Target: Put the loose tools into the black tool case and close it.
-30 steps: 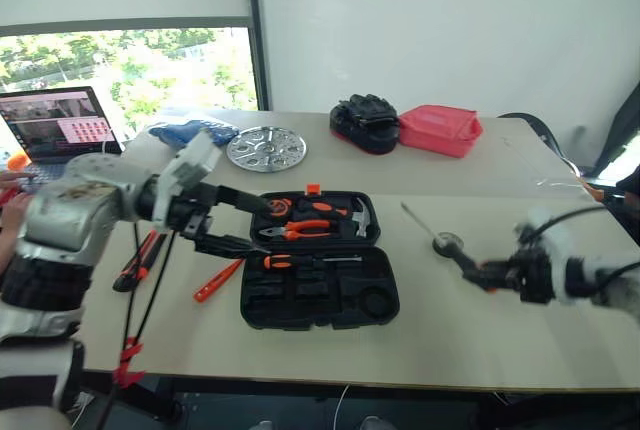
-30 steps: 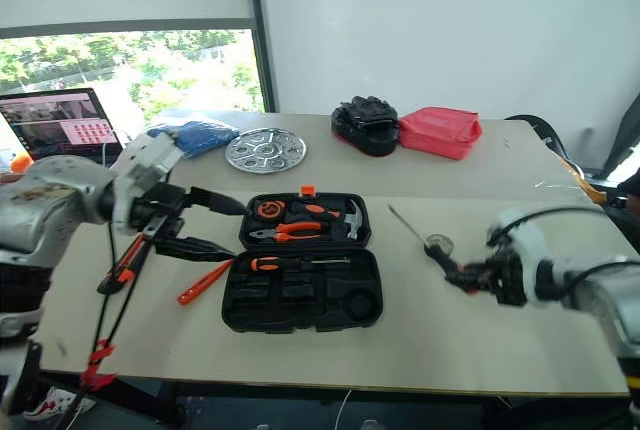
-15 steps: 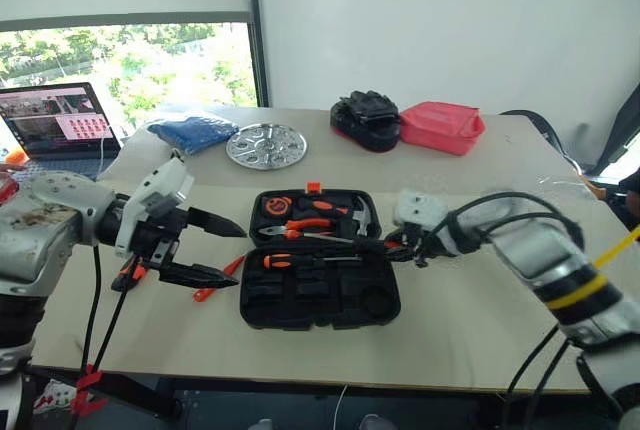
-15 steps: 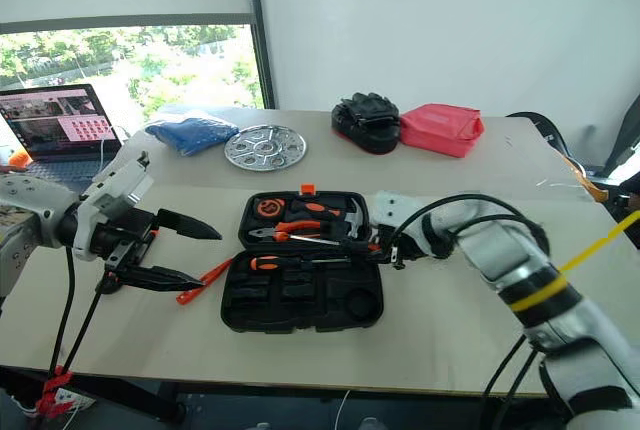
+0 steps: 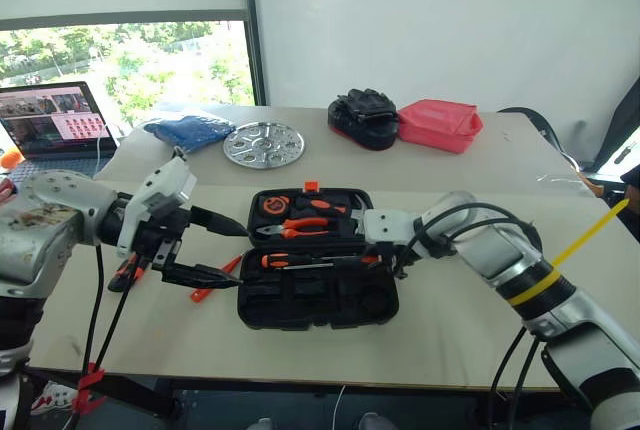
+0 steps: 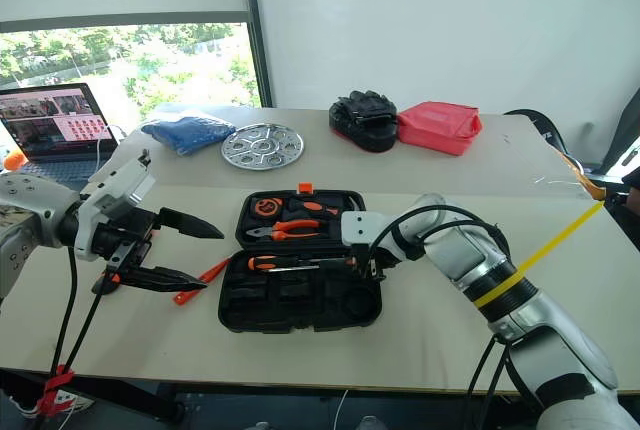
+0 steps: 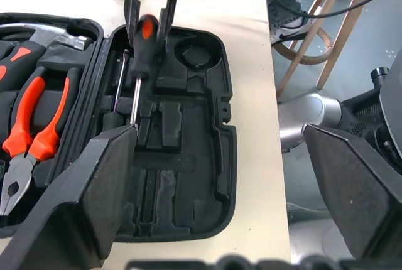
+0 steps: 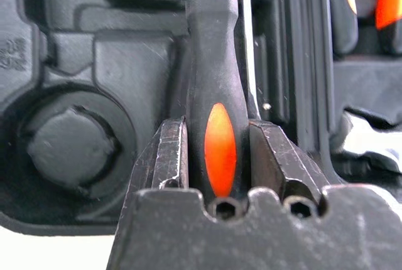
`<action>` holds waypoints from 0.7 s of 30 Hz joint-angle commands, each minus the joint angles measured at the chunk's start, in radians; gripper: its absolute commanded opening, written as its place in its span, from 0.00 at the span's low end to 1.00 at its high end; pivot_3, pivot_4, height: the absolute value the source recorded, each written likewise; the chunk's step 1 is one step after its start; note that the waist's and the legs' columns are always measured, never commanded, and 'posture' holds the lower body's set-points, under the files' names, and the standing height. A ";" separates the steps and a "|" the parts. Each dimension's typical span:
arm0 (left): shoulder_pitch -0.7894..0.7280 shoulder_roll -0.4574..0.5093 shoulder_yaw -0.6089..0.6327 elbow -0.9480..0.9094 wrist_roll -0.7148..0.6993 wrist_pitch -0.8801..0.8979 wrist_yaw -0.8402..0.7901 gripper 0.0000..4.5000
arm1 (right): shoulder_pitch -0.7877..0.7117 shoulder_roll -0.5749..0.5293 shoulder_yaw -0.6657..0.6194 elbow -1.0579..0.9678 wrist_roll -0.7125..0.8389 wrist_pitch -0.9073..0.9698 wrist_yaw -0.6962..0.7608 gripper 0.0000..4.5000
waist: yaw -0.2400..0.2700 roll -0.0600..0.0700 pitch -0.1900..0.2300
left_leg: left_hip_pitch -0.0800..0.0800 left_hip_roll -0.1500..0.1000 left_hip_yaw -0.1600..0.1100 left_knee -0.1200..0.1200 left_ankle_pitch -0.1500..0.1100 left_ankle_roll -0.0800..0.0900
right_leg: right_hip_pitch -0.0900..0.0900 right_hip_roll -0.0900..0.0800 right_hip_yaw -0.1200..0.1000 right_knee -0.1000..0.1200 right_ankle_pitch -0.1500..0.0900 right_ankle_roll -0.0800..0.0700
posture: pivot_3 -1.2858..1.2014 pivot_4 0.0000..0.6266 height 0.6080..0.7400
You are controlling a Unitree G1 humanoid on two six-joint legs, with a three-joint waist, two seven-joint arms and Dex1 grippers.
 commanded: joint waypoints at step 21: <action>-0.069 -0.034 -0.018 0.018 0.016 -0.036 0.008 1.00 | -0.038 0.074 -0.139 -0.191 0.118 0.305 0.009 0.72 | -0.003 0.000 0.000 | 0.001 0.000 -0.002 0.001 0.001 -0.001 | 0.000 0.001 0.000 0.003 0.000 -0.001 | 0.52 0.24 1.00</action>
